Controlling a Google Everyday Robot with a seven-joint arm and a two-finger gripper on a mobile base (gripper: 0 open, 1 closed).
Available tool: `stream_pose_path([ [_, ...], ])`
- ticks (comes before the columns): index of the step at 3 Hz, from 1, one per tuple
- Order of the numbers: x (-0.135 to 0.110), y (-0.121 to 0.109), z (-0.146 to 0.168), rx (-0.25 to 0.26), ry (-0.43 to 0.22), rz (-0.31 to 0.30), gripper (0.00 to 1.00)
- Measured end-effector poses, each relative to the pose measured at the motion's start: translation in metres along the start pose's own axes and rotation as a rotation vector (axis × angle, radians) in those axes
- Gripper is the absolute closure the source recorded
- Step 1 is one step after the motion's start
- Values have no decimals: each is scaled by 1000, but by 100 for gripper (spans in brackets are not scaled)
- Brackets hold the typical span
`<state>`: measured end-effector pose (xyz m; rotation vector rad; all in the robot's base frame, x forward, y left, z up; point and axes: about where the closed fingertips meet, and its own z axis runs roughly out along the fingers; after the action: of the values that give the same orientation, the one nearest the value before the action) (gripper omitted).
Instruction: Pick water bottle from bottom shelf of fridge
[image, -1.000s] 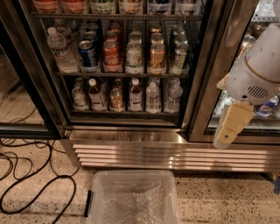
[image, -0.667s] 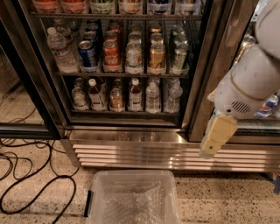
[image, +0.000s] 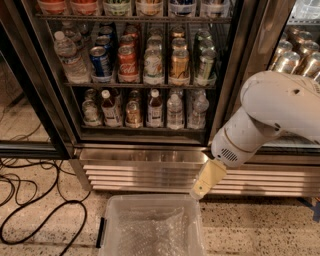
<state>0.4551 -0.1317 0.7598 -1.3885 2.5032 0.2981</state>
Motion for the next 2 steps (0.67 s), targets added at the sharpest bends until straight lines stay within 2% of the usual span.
stream_pose_path([
  [1, 0, 0, 0, 0, 0, 0, 0],
  [2, -4, 11, 33, -52, -26, 11, 0],
])
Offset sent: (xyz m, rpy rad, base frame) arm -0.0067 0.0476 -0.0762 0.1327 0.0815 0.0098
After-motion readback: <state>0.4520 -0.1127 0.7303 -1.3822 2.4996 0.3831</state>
